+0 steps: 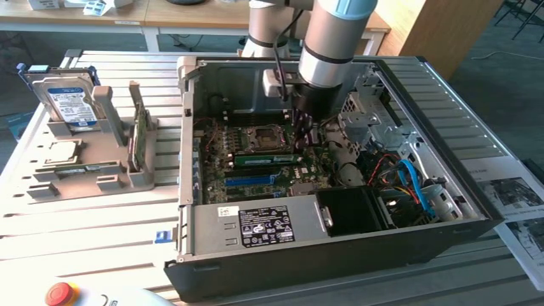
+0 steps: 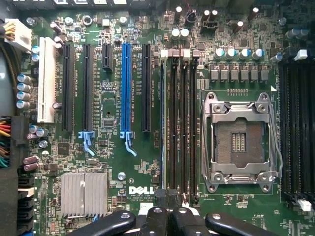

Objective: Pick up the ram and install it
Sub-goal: 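Press down the ram until it locks into place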

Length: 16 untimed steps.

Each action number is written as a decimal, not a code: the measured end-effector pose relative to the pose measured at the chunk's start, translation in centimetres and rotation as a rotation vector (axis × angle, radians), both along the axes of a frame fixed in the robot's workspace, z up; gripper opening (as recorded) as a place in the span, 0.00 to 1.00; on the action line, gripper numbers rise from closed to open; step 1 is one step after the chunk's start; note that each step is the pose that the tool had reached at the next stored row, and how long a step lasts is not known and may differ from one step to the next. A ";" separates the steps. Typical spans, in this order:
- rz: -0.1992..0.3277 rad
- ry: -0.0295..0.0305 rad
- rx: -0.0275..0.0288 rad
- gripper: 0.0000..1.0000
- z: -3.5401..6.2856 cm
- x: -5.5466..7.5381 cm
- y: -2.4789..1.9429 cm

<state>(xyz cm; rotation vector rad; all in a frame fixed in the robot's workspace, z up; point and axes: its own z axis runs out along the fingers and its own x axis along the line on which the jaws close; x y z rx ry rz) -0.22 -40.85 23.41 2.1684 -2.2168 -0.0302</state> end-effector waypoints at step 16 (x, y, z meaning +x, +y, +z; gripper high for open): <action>0.000 0.0033 -0.0005 0.11 0.16 -0.9 0.28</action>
